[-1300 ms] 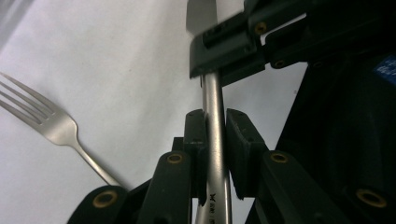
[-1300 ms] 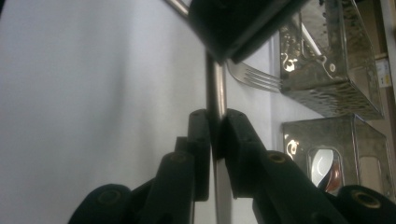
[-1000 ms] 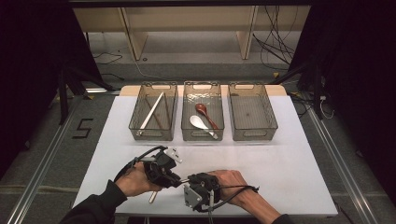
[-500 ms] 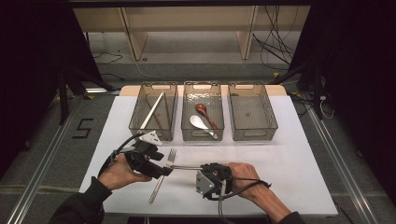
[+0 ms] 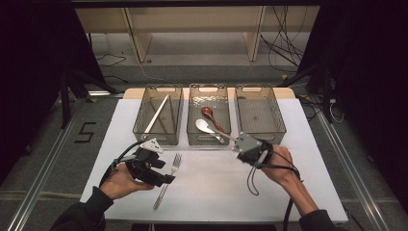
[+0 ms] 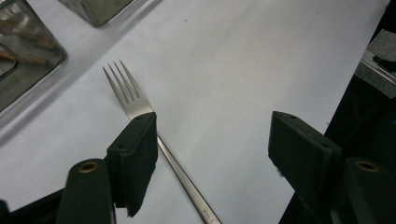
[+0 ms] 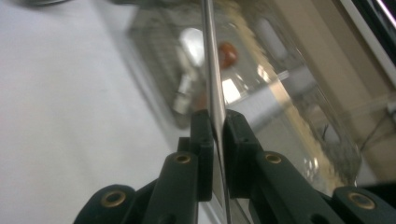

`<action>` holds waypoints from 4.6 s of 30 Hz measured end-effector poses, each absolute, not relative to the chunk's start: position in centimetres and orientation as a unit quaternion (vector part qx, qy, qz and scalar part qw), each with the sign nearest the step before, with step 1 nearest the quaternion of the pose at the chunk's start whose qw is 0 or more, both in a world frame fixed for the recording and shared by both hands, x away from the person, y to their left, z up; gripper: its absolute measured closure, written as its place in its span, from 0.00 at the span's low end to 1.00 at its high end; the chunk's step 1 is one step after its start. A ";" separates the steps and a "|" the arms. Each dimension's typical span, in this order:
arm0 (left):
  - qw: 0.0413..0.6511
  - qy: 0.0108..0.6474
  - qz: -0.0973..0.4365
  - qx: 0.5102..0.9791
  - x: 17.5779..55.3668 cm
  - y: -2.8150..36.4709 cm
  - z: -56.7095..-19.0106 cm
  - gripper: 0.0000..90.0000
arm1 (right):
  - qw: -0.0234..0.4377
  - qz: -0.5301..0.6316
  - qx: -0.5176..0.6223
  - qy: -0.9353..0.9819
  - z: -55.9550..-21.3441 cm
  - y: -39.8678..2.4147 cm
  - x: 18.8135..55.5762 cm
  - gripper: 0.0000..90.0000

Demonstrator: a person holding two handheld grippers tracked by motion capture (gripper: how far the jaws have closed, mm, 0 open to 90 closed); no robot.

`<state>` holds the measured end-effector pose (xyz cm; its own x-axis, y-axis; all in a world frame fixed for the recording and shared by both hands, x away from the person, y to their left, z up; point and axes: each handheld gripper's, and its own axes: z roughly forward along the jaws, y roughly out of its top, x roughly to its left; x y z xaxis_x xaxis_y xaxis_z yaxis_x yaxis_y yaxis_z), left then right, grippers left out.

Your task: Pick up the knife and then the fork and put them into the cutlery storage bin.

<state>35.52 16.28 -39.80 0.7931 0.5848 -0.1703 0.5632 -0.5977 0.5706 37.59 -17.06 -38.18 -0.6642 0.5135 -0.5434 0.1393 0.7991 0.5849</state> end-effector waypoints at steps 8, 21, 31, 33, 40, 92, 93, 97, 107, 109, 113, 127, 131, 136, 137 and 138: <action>0.304 0.322 0.006 0.896 35.5 16.1 -40.7 0.36 | 0.327 0.281 0.338 0.836 -36.8 -21.2 42.9 0.94; 0.311 0.338 0.023 0.888 35.4 16.8 -41.0 0.28 | 0.298 0.250 0.451 0.803 -37.4 -23.1 49.8 0.94; 0.324 0.347 0.047 0.879 35.1 17.2 -40.8 0.19 | 0.285 0.211 0.488 0.798 -38.4 -22.8 53.1 0.94; 0.319 0.344 0.046 0.882 35.1 17.1 -40.9 0.19 | 0.285 0.200 0.488 0.800 -38.6 -22.6 53.4 0.94; 0.312 0.340 0.044 0.886 35.0 16.8 -41.2 0.19 | 0.286 0.176 0.489 0.805 -39.3 -21.9 54.4 0.93; 0.194 0.372 0.026 0.907 36.6 14.8 -44.7 0.38 | 0.173 0.385 0.382 0.822 -37.7 -20.7 38.2 0.25; 0.191 0.370 0.025 0.909 36.6 14.7 -44.8 0.39 | 0.172 0.384 0.379 0.824 -37.8 -20.7 38.0 0.25; 0.183 0.370 0.020 0.911 36.8 14.7 -45.0 0.42 | 0.166 0.387 0.373 0.827 -38.1 -20.3 37.2 0.24; 0.164 0.365 0.017 0.916 36.9 14.6 -45.5 0.47 | 0.157 0.382 0.361 0.836 -38.9 -19.4 36.1 0.23; 0.161 0.363 0.017 0.918 36.9 14.5 -45.6 0.48 | 0.154 0.382 0.359 0.837 -38.9 -19.3 36.0 0.23; 0.158 0.358 0.017 0.920 36.9 14.3 -45.7 0.52 | 0.152 0.380 0.355 0.840 -39.2 -19.2 36.0 0.23; 0.131 0.345 0.012 0.929 37.0 13.9 -46.3 0.61 | 0.148 0.378 0.356 0.842 -39.3 -19.1 36.0 0.24; 0.122 0.340 0.022 0.932 37.0 13.6 -46.3 0.65 | 0.146 0.378 0.354 0.843 -39.3 -19.1 36.0 0.24; 0.120 0.341 0.022 0.932 37.3 13.7 -46.2 0.72 | 0.146 0.378 0.353 0.844 -39.3 -18.9 35.9 0.24; 0.119 0.340 0.023 0.933 37.3 13.7 -46.2 0.74 | 0.146 0.377 0.352 0.844 -39.3 -18.9 35.9 0.24; 0.118 0.337 0.025 0.934 37.3 13.7 -46.2 0.76 | 0.146 0.377 0.350 0.845 -39.3 -18.9 35.9 0.24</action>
<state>37.29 13.69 -46.22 0.7714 0.6355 -0.0323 0.6237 -0.7450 0.2365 35.94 -18.89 -39.33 -0.7116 0.7023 0.0173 0.4819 0.4701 0.7394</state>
